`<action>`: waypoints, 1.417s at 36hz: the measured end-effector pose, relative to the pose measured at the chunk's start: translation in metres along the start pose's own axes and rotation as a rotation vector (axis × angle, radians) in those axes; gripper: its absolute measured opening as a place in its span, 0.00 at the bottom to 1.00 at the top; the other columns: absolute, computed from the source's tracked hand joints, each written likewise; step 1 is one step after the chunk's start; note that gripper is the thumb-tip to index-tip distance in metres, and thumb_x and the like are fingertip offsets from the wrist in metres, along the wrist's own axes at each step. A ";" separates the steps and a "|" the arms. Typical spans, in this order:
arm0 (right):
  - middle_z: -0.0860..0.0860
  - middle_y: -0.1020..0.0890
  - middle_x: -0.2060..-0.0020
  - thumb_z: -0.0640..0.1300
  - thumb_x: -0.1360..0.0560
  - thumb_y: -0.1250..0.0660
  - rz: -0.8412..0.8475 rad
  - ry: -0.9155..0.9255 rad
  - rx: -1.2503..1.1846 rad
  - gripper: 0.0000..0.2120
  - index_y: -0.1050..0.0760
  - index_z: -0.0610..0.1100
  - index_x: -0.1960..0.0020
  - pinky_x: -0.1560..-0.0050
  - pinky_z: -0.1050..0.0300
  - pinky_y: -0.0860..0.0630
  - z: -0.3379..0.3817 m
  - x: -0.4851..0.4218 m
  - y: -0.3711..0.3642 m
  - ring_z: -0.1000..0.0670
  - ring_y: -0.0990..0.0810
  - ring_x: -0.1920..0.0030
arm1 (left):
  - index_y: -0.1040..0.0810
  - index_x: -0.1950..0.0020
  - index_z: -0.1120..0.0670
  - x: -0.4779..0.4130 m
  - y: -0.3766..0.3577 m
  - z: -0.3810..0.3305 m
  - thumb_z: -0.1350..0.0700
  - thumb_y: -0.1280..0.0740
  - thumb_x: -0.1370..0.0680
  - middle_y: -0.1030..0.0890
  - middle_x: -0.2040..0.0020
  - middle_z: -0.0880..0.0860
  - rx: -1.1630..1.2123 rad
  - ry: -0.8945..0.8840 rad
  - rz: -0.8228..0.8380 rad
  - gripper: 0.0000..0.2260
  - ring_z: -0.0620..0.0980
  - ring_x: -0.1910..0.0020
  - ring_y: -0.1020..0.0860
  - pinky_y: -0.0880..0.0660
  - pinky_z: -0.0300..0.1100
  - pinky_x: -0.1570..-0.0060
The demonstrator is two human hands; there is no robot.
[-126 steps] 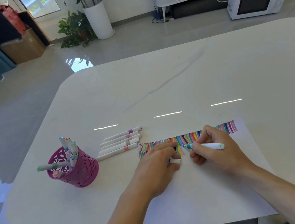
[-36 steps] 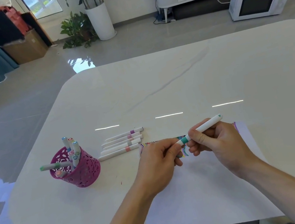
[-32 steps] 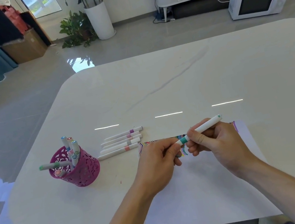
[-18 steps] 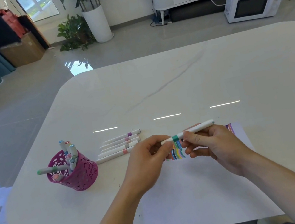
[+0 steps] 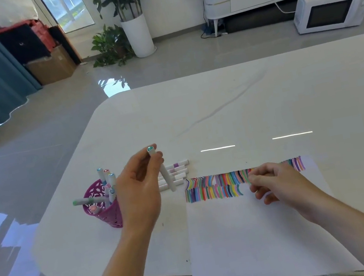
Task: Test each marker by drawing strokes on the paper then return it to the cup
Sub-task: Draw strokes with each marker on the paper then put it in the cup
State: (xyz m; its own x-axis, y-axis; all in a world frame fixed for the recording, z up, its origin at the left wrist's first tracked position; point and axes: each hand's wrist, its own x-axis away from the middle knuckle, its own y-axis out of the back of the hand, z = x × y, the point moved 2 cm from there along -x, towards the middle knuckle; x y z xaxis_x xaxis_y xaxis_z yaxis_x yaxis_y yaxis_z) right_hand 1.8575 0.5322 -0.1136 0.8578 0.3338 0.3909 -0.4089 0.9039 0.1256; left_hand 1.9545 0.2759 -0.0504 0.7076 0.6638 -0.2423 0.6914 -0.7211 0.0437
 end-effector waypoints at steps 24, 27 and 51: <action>0.46 0.14 0.64 0.38 0.21 0.30 0.028 0.010 0.073 0.02 0.19 0.40 0.49 0.66 0.56 0.22 -0.005 -0.005 -0.001 0.49 0.18 0.66 | 0.21 0.37 0.44 -0.015 0.070 -0.013 0.55 0.34 0.18 0.21 0.47 0.38 -0.587 -0.377 -0.278 0.12 0.36 0.50 0.22 0.28 0.23 0.53; 0.46 0.14 0.63 0.41 0.20 0.29 0.022 0.028 0.070 0.04 0.19 0.40 0.49 0.66 0.57 0.21 -0.006 -0.005 -0.002 0.50 0.18 0.65 | 0.21 0.41 0.42 -0.016 0.074 -0.009 0.58 0.32 0.21 0.20 0.48 0.40 -0.604 -0.320 -0.256 0.12 0.36 0.50 0.21 0.28 0.23 0.54; 0.46 0.14 0.62 0.43 0.20 0.30 0.020 0.031 0.081 0.06 0.18 0.40 0.50 0.66 0.57 0.21 -0.005 -0.006 -0.002 0.50 0.17 0.66 | 0.19 0.51 0.50 -0.014 0.073 0.004 0.62 0.29 0.24 0.21 0.52 0.45 -0.979 -0.263 -0.156 0.07 0.42 0.49 0.30 0.32 0.40 0.52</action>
State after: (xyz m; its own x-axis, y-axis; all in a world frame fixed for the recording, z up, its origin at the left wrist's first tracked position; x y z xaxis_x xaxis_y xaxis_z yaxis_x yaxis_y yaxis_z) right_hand 1.8554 0.5296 -0.1209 0.8579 0.3610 0.3656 -0.4490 0.8726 0.1921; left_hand 1.9943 0.2133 -0.0477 0.6266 0.5869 -0.5127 0.6722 -0.0741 0.7367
